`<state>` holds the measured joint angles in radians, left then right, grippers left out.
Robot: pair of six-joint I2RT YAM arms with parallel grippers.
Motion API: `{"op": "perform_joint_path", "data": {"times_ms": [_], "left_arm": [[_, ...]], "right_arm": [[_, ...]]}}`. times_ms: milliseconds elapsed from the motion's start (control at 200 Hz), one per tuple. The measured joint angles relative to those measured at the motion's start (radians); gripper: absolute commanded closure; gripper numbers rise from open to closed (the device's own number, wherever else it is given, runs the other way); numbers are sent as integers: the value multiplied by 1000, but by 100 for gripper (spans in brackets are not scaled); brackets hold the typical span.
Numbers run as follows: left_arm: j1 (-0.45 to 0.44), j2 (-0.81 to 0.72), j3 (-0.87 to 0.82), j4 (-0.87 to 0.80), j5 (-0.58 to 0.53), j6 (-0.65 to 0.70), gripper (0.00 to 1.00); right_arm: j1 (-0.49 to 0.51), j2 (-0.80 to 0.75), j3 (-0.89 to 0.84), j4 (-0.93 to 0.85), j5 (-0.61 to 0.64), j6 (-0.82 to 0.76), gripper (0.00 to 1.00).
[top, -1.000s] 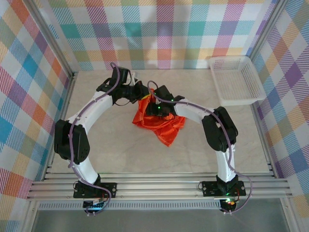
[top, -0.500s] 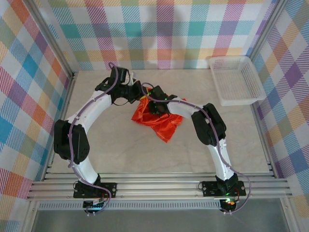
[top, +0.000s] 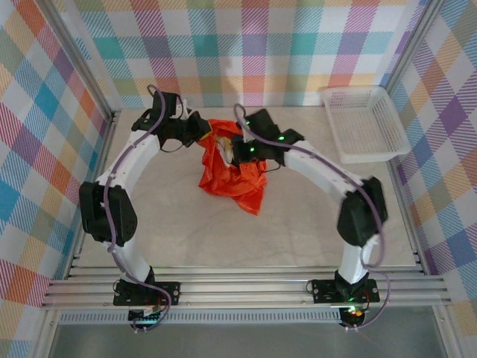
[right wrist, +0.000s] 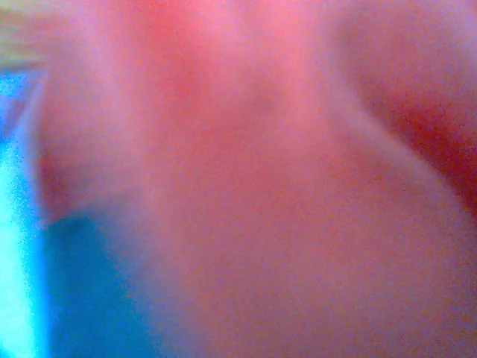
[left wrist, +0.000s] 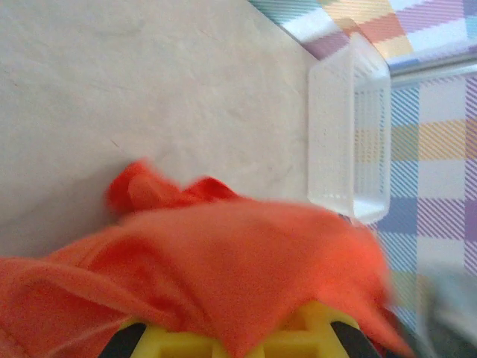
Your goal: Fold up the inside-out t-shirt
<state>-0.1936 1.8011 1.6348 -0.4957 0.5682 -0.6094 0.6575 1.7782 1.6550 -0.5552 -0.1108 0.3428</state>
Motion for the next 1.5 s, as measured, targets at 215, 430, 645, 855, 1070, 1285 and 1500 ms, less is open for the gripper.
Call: {"op": "perform_joint_path", "data": {"times_ms": [215,430,645,855,1070,1285,1500], "left_arm": [[-20,154,77,13,145,4,100],[-27,196,49,28,139,18,91],[-5,138,-113,21,-22,84,38],[-90,-92,-309,110,-21,166,34],[-211,-119,-374,248,41,201,34],[-230,19,-327,239,32,226,34],[-257,171,-117,162,11,262,33]], "right_arm": [[-127,-270,-38,24,-257,126,100],[-236,-296,-227,91,-394,246,100],[-253,-253,-288,112,-411,245,100],[-274,-117,-288,130,-414,251,60],[-288,-66,-225,-3,-156,189,28],[-271,-135,-357,-22,-64,165,30],[-202,-142,-480,8,-64,169,34]]}}
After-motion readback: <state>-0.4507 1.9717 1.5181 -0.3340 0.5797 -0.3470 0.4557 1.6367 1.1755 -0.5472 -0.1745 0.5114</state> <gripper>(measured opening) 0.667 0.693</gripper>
